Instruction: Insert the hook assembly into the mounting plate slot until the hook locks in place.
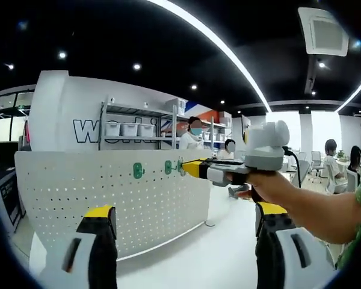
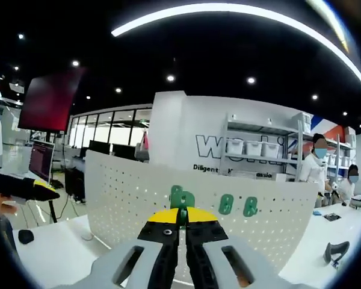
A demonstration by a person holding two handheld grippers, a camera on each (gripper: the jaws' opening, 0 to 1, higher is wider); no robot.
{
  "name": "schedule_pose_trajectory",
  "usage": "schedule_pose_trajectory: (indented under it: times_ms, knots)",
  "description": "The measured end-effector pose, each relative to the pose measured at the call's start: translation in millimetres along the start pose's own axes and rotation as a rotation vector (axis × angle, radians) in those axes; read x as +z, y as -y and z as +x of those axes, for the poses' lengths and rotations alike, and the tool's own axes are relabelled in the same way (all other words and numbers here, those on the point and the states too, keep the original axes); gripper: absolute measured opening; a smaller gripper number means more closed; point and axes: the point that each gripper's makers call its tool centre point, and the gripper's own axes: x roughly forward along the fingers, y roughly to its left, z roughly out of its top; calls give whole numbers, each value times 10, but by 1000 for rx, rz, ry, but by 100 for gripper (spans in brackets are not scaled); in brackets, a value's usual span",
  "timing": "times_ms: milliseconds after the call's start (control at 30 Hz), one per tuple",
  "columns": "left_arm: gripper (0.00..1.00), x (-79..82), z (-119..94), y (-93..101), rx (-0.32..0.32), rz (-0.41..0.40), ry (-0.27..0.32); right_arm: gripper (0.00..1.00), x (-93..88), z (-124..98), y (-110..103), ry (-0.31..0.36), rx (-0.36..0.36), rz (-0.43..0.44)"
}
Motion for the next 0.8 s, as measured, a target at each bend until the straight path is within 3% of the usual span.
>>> schedule_pose_trajectory:
  times_ms: [333,800]
  knots:
    - [97,-110,10,-109,6,-9,-31,1,-42,438,147,34,-77,-15]
    - [96,-201,77,-219,4,-30,-46,1,-136,795,300,59,-145,-60]
